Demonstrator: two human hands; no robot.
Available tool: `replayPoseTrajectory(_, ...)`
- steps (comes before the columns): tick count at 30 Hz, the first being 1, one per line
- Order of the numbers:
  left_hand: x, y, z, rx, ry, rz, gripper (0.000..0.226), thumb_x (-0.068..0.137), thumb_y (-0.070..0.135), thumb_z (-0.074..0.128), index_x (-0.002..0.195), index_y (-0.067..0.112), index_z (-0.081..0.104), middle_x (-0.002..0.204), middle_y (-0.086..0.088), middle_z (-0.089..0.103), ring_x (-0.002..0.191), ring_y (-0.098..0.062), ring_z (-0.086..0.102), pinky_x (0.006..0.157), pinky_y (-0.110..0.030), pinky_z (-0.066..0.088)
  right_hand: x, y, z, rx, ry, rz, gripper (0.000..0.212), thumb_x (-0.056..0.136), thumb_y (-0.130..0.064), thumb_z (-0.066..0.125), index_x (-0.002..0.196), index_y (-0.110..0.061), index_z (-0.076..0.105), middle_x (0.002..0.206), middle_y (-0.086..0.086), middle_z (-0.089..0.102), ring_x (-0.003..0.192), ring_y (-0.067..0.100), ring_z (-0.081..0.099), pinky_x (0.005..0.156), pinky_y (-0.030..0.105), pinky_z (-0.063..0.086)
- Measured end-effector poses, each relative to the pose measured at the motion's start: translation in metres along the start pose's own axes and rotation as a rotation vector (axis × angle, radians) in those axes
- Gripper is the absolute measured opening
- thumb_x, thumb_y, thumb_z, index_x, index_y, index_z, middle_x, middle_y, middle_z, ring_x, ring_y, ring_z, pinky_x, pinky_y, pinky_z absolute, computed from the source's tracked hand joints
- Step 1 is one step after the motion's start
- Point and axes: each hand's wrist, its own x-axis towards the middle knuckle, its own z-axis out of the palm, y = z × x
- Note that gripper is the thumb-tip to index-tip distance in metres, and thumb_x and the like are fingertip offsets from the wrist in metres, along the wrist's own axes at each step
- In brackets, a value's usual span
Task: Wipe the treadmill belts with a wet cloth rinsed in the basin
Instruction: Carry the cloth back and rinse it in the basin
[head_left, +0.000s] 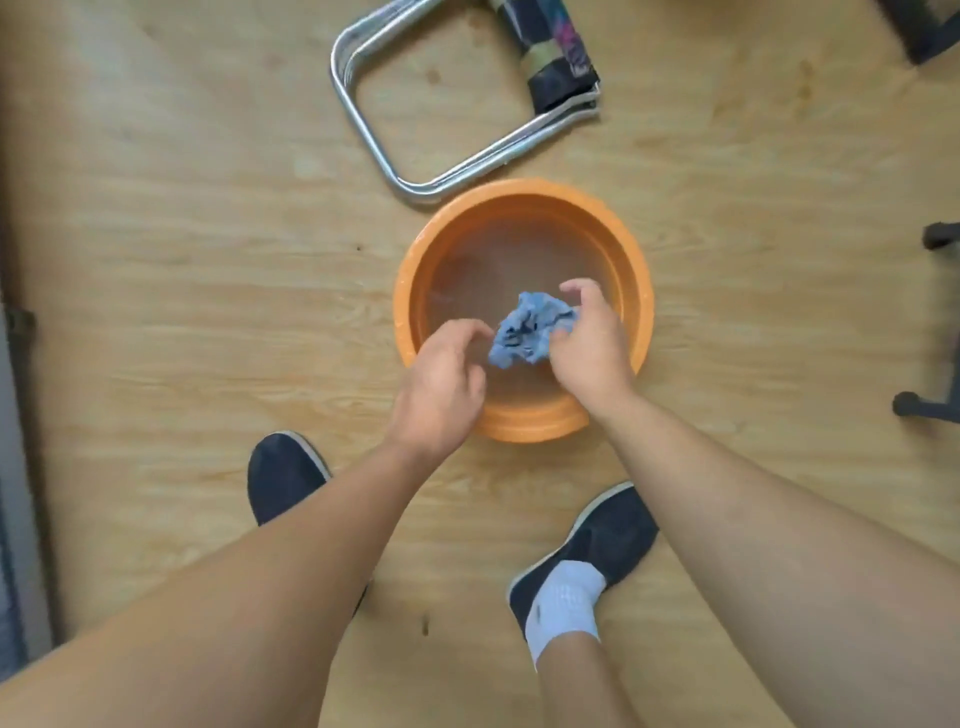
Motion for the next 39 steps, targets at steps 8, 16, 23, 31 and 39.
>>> replayPoseTrajectory(8,0.035,-0.017,0.04,0.455,0.061,0.04,0.035,0.083,0.012,0.039,0.112,0.012,0.059,0.112,-0.01,0.06,0.102,-0.038,0.058,0.083,-0.045,0.041,0.039,-0.011,0.064,-0.44,-0.156,-0.23,0.04,0.099,-0.014,0.051,0.137,-0.024,0.047,0.144,0.012,0.035,0.134,0.042,0.035,0.101,0.054,0.04)
replayPoseTrajectory(16,0.071,-0.014,0.035,0.606,-0.156,-0.085,0.033,0.092,0.01,0.047,0.125,0.01,0.047,0.131,-0.013,0.049,0.12,-0.037,0.052,0.094,-0.043,0.042,0.072,-0.026,0.07,-0.308,-0.178,-0.026,0.025,0.097,-0.026,0.052,0.106,-0.01,0.069,0.108,0.018,0.071,0.102,0.041,0.066,0.076,0.038,0.043)
replayPoseTrajectory(23,0.069,0.005,0.019,0.703,-0.236,-0.09,0.038,0.094,0.018,0.052,0.131,0.01,0.043,0.138,-0.012,0.045,0.126,-0.034,0.05,0.093,-0.041,0.044,0.078,-0.023,0.038,-0.222,-0.188,0.02,0.034,0.097,-0.044,0.052,0.079,-0.016,0.057,0.088,0.01,0.063,0.091,0.038,0.061,0.074,0.036,0.045)
replayPoseTrajectory(31,0.065,0.012,-0.001,0.817,-0.291,0.01,0.062,0.096,0.024,0.053,0.153,0.01,0.033,0.169,-0.01,0.026,0.155,-0.028,0.027,0.118,-0.042,0.033,0.043,-0.028,0.013,-0.248,-0.154,-0.069,0.068,0.093,-0.022,0.06,0.156,-0.027,0.034,0.146,0.01,0.044,0.133,0.038,0.046,0.107,0.043,0.042)
replayPoseTrajectory(39,0.06,0.012,-0.02,0.735,-0.398,-0.004,0.064,0.101,0.018,0.047,0.16,0.008,0.025,0.176,-0.014,0.01,0.162,-0.029,0.014,0.128,-0.042,0.021,0.035,-0.019,0.014,-0.336,-0.223,-0.046,0.061,0.099,-0.016,0.057,0.156,-0.023,0.035,0.146,0.011,0.044,0.131,0.039,0.048,0.107,0.046,0.044)
